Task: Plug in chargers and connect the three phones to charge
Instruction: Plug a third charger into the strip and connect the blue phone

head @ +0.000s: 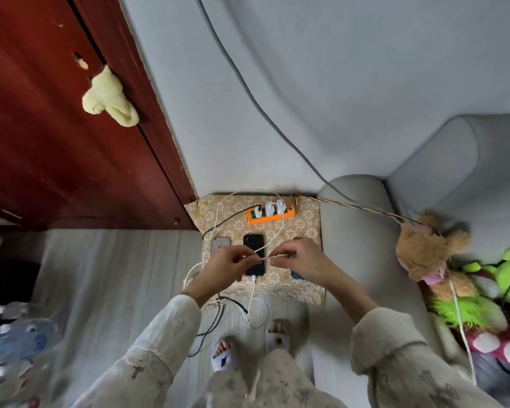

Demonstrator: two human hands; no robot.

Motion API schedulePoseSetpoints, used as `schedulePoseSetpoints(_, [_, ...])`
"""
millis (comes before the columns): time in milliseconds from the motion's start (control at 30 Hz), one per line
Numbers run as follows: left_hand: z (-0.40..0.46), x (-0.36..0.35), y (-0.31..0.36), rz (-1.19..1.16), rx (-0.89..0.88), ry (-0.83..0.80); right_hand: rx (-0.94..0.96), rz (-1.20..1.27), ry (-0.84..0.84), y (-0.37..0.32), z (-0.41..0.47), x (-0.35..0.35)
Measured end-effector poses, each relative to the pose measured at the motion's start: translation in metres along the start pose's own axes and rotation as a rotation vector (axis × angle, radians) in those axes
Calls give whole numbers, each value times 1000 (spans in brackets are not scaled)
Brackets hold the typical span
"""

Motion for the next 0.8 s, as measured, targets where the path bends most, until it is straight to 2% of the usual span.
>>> schedulePoseSetpoints(167, [27,-6,-53,-93,194,127,-152,54,-122,70,30,-2])
schedulePoseSetpoints(433, [99,-47,-120,-331,284,423,-590,97,-58,247,95,22])
schedulePoseSetpoints(567, [122,-73,-165,-453,377,374,-696,67,-3,304,132,22])
schedulePoseSetpoints(667, [134,-80,-193,-455,447,322,-751,-9,43,336,158,16])
schedulePoseSetpoints(800, [140,-85,-214,-448,490,367,-818,-87,114,350,177,1])
Point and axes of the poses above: each hand's wrist, its own z-axis towards the middle knuckle, its own x-axis out of the back of the hand, y = z × x, the point moved 9 cm from there along z, towards the middle knuckle, and after that the axes turned 14 degrees about -y, right-handed, at the moved point
